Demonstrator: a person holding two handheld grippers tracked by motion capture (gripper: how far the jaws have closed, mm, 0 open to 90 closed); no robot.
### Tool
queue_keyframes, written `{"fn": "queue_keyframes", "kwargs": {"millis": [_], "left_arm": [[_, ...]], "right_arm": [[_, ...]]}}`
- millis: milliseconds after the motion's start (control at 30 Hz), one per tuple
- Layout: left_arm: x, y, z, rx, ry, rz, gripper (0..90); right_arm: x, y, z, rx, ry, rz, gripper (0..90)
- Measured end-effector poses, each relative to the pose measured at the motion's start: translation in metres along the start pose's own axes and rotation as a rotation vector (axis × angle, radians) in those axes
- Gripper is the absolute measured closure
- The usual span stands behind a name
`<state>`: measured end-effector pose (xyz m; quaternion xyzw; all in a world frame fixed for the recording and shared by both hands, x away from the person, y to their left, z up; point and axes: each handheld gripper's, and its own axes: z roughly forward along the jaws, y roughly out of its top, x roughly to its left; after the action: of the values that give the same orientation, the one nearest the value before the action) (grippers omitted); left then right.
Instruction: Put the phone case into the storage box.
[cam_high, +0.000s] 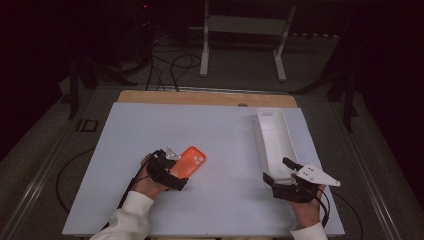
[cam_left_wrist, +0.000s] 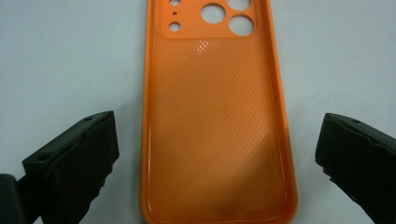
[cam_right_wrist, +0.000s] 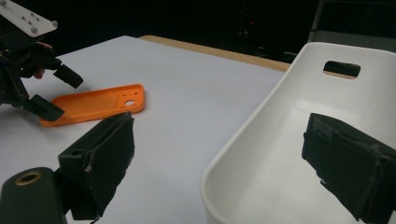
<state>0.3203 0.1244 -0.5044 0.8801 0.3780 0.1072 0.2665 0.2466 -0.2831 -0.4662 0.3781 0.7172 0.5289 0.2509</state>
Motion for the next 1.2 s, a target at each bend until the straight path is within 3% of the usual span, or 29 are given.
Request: {"fn": "queue_keyframes", "kwargs": {"millis": [700,1200], "left_arm": [[0.0001,-0.0031,0.0101,0.055,0.018,-0.007,0.9],[0.0000,-0.0066,0.0046,0.097,0.009,-0.016,4.8]], "right_arm": [[-0.0002,-0.0002,0.0001,0.002,0.000,-0.002,9.1],[-0.0002,-0.0003,0.0004,0.003,0.000,-0.002,9.1]]}}
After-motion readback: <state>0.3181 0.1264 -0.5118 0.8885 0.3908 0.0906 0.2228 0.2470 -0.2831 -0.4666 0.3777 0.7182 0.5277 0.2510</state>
